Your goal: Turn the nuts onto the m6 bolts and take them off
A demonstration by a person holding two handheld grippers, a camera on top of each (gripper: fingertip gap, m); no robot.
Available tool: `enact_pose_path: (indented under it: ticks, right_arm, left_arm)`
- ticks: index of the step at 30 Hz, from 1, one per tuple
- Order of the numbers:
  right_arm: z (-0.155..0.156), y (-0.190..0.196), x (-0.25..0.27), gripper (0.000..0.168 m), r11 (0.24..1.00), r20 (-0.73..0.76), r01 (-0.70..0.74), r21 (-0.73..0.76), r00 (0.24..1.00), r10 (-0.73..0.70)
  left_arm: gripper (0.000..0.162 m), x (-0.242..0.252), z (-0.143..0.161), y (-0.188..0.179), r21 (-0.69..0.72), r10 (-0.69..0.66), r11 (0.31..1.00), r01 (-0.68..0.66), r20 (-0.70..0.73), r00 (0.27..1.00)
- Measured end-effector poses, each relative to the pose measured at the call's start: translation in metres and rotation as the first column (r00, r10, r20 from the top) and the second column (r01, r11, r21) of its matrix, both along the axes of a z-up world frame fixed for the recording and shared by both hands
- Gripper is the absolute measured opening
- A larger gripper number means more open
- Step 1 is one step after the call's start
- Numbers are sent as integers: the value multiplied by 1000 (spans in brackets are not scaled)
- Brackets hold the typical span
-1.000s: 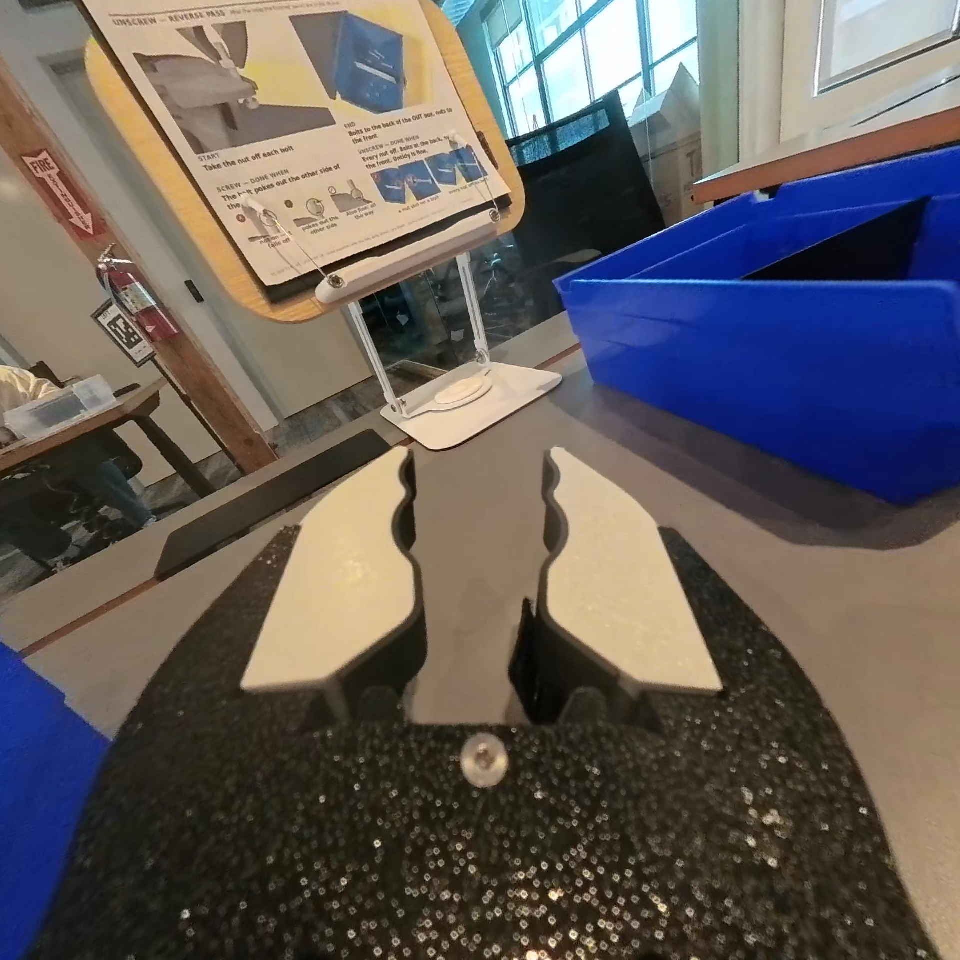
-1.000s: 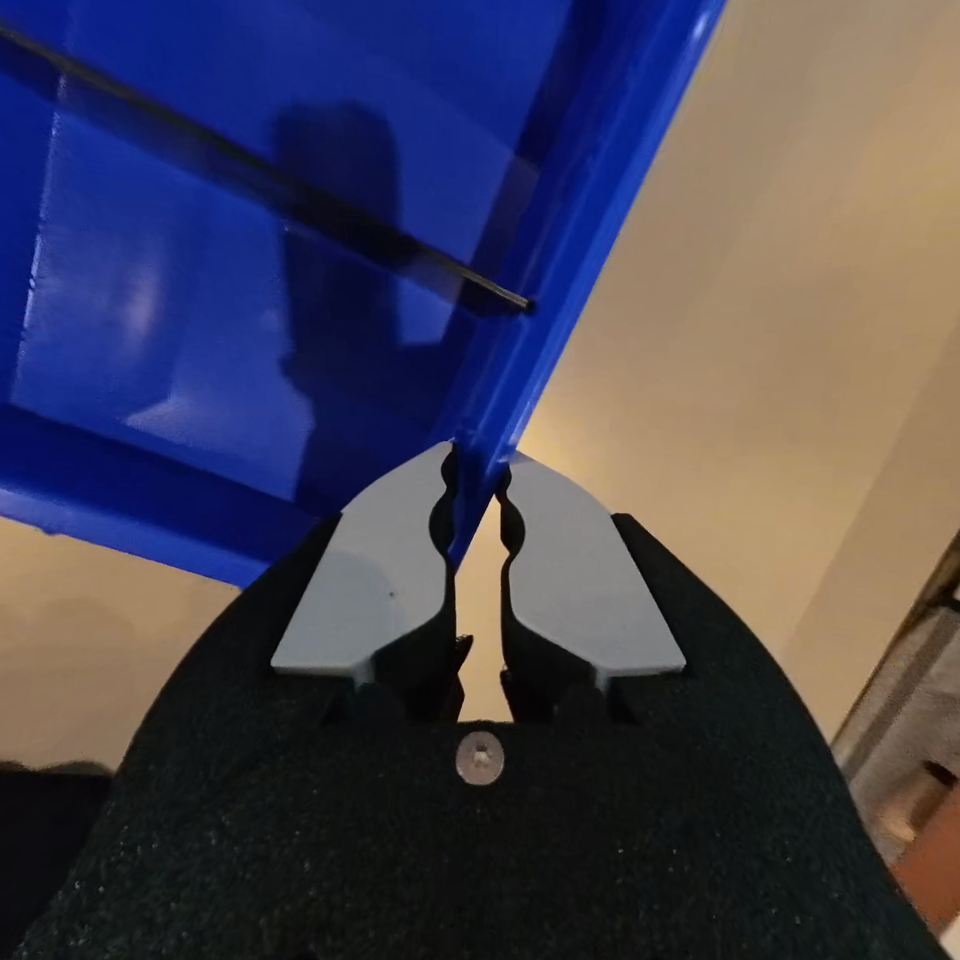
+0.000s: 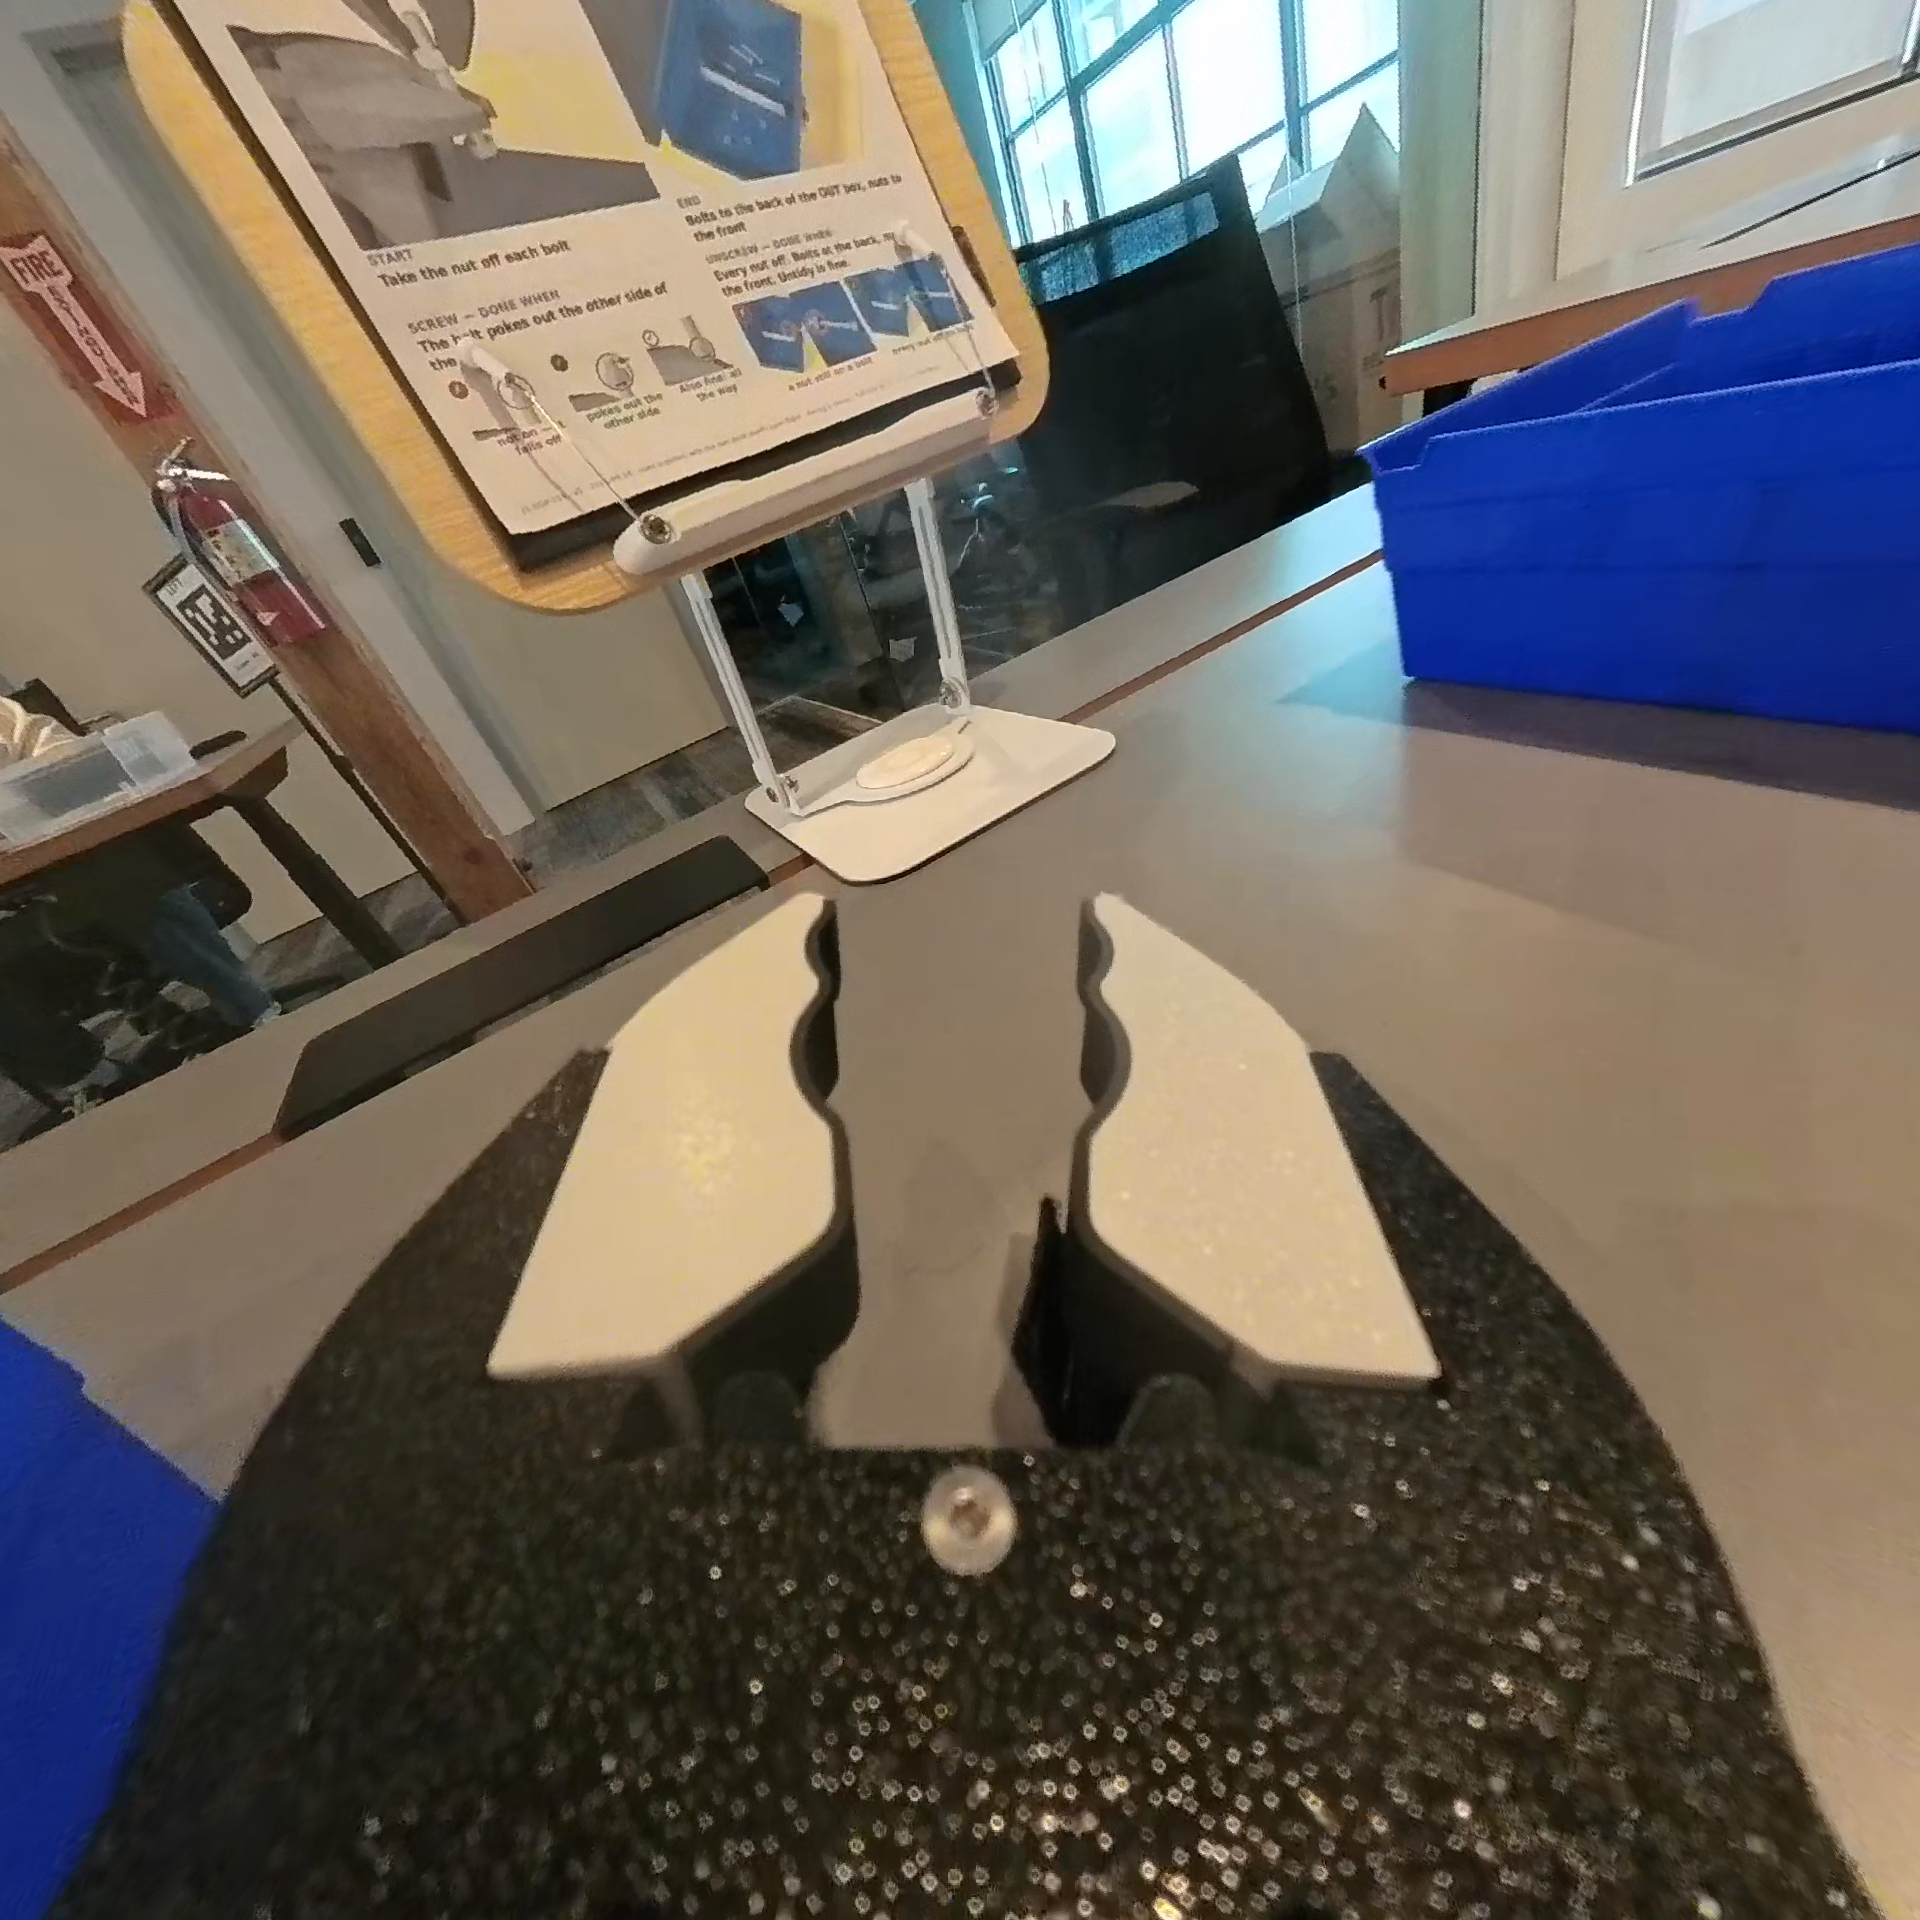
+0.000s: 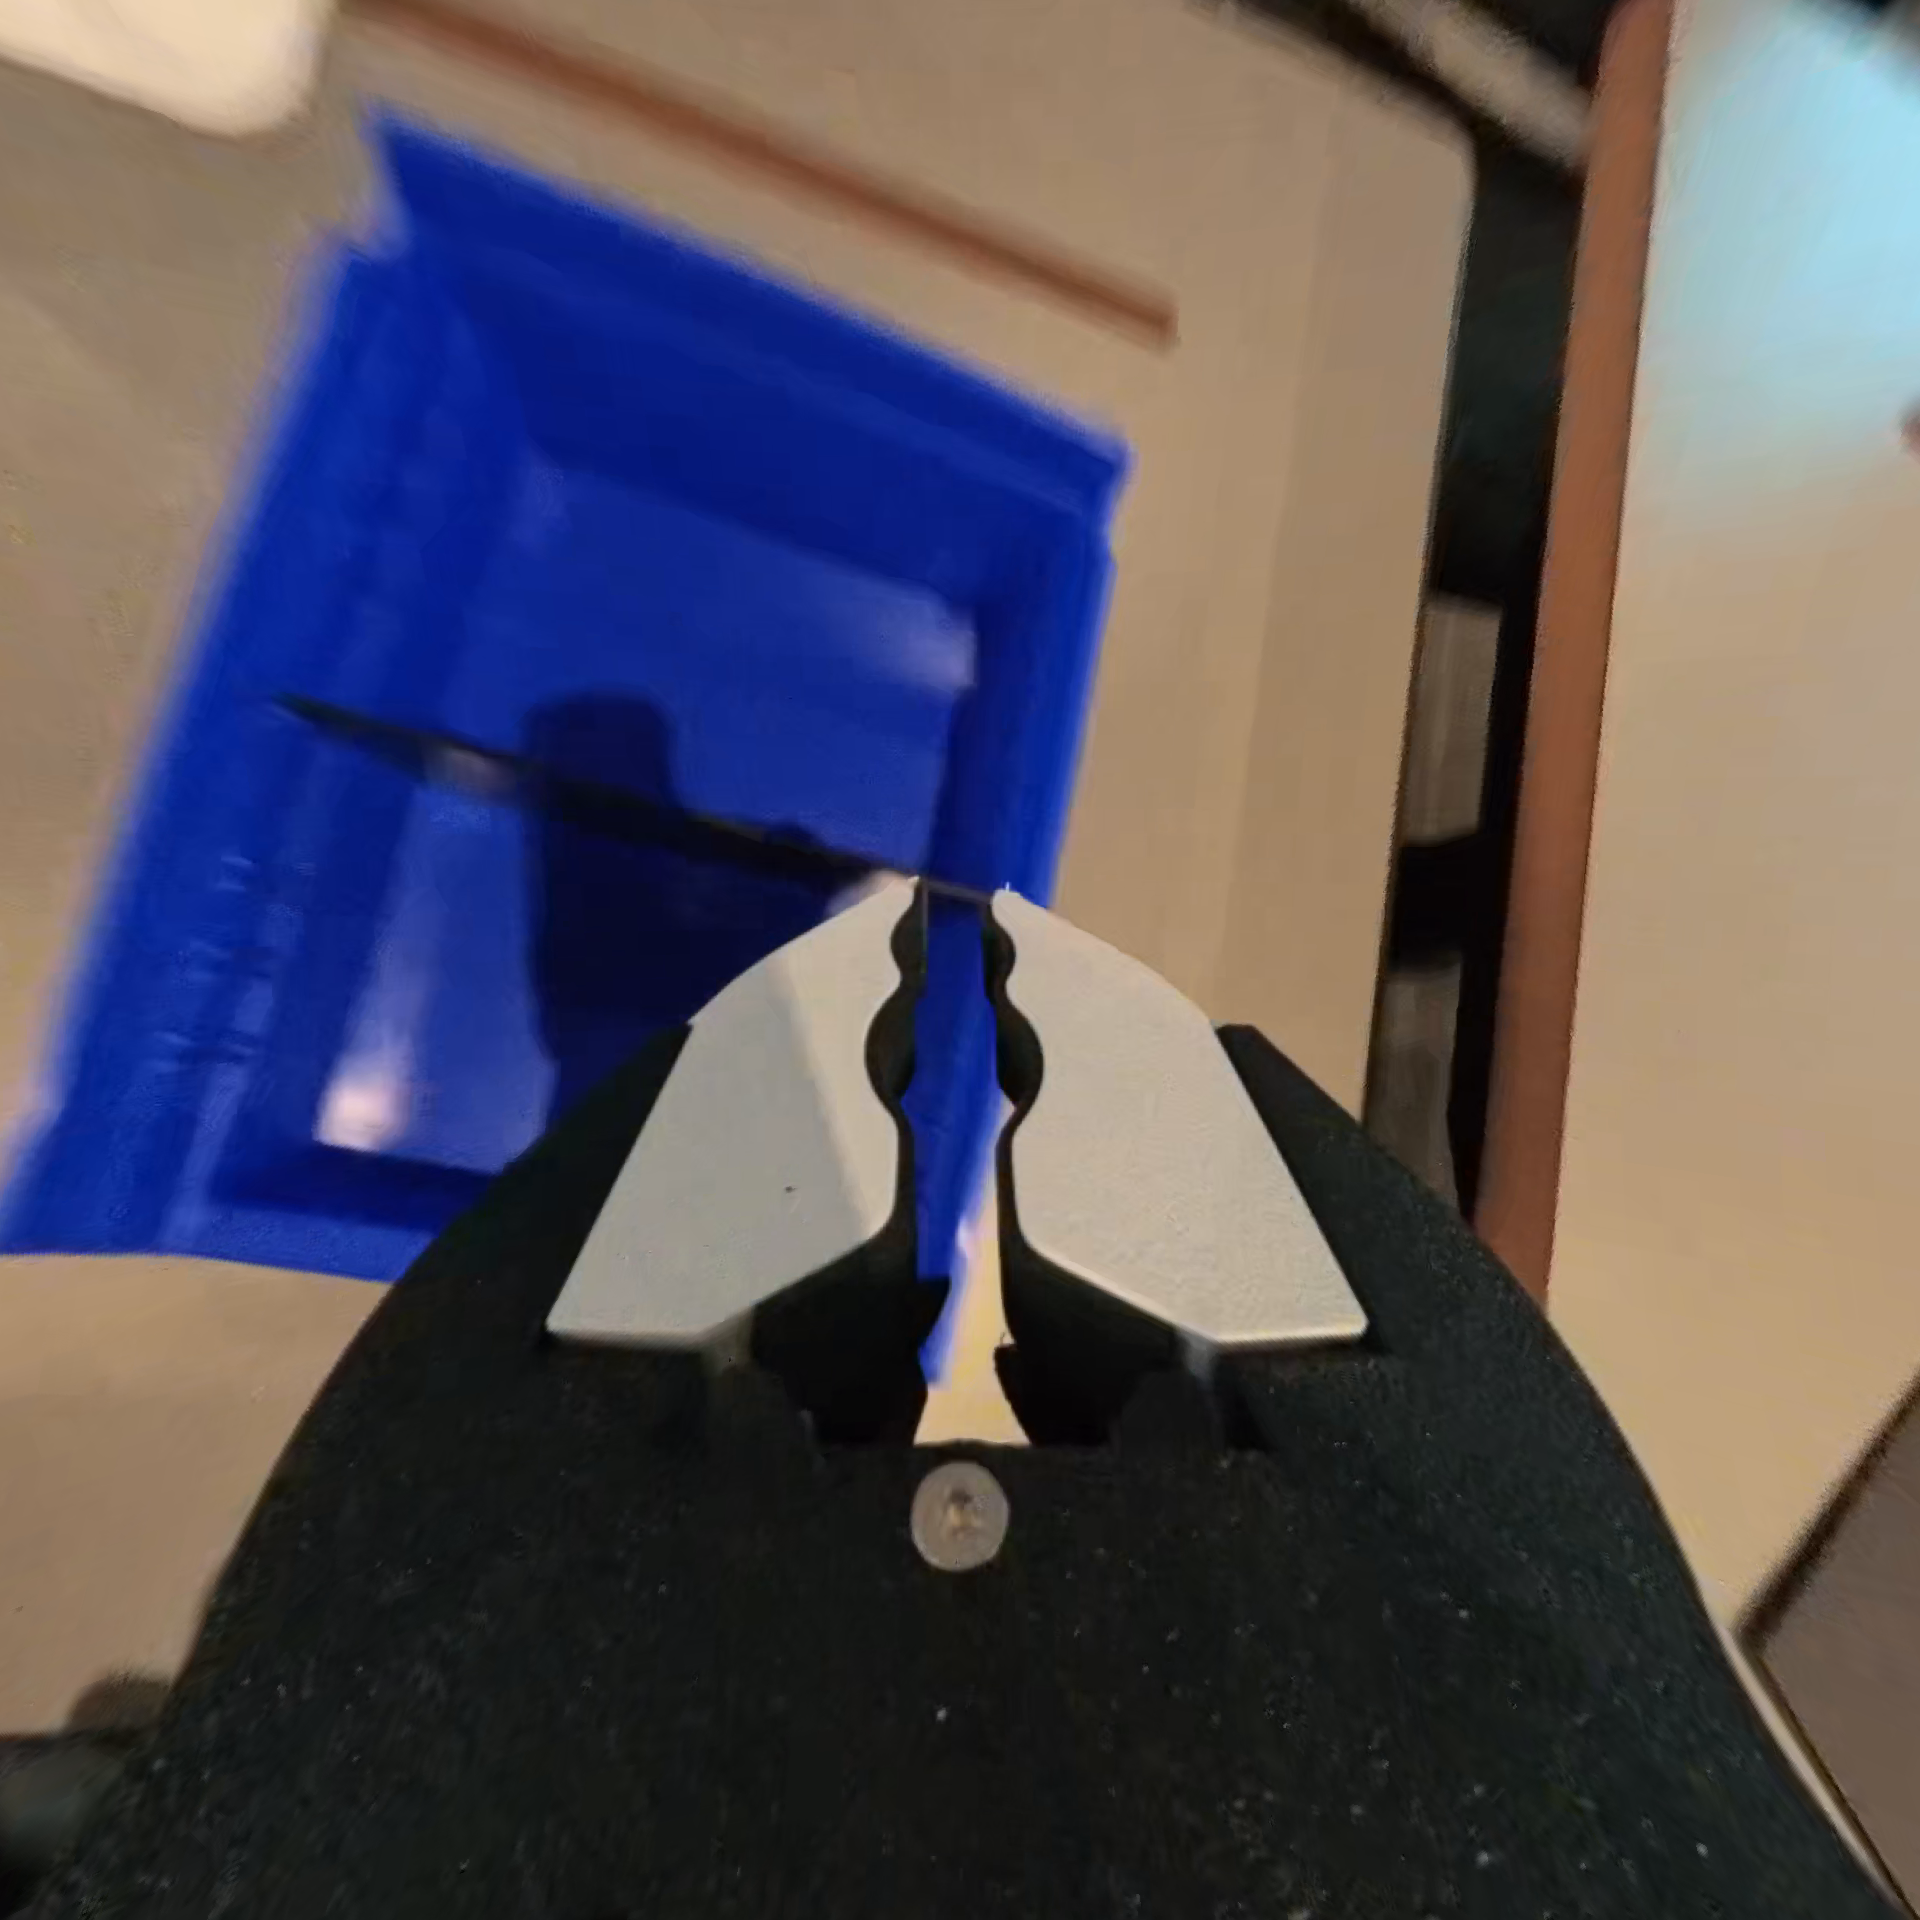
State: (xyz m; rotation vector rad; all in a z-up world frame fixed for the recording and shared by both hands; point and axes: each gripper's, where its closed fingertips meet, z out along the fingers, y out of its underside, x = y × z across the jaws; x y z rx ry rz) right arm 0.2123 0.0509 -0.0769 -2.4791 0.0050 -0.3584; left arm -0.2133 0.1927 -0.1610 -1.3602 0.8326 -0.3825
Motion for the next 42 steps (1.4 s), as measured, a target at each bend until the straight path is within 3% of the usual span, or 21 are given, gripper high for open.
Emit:
enact_pose_path:
  ticks: [1, 4, 7, 10, 14, 17, 23, 33, 39, 42]
  right_arm:
    - [13, 10, -23, 8, 996, 5, -47, 69, 999, 46]
    - [42, 36, -114, 3, 944, 3, -199, 263, 979, 206]
    - [49, 55, -221, 0, 827, -40, -363, 429, 907, 419]
    - [29, 77, -293, 0, 718, -20, -440, 539, 846, 533]
    - [-23, 116, -335, 0, 650, 3, -450, 613, 823, 568]
    - [-55, 131, -348, 0, 587, 58, -519, 621, 778, 626]
    - [-83, 142, -328, 0, 566, 29, -439, 698, 807, 590]
    - [-80, 129, -320, 0, 451, 229, -482, 751, 831, 507]
    - [-81, 124, -333, 0, 407, 216, -511, 757, 784, 581]
    - [-79, 123, -332, 0, 400, 199, -495, 772, 785, 587]
  left_arm:
    - [43, -1, -1, 1, -14, 5, 1000, -5, 2, 1000]
    - [42, -4, -4, 6, -67, 20, 998, -18, 20, 1000]
    - [37, -9, -6, 11, -115, 38, 993, -33, 41, 998]
    - [37, -16, -6, 17, -152, 69, 987, -58, 64, 996]
    - [37, -19, -6, 20, -178, 73, 982, -56, 91, 993]
    - [35, -20, -5, 21, -172, 78, 983, -61, 92, 993]
    - [29, -16, -9, 20, -159, 66, 986, -56, 62, 996]
    - [27, -8, -13, 15, -126, 42, 991, -41, 9, 999]
    - [26, -4, -18, 14, -34, 37, 999, -42, -113, 993]
    - [28, -6, 0, 2, -41, 5, 999, -9, -81, 997]
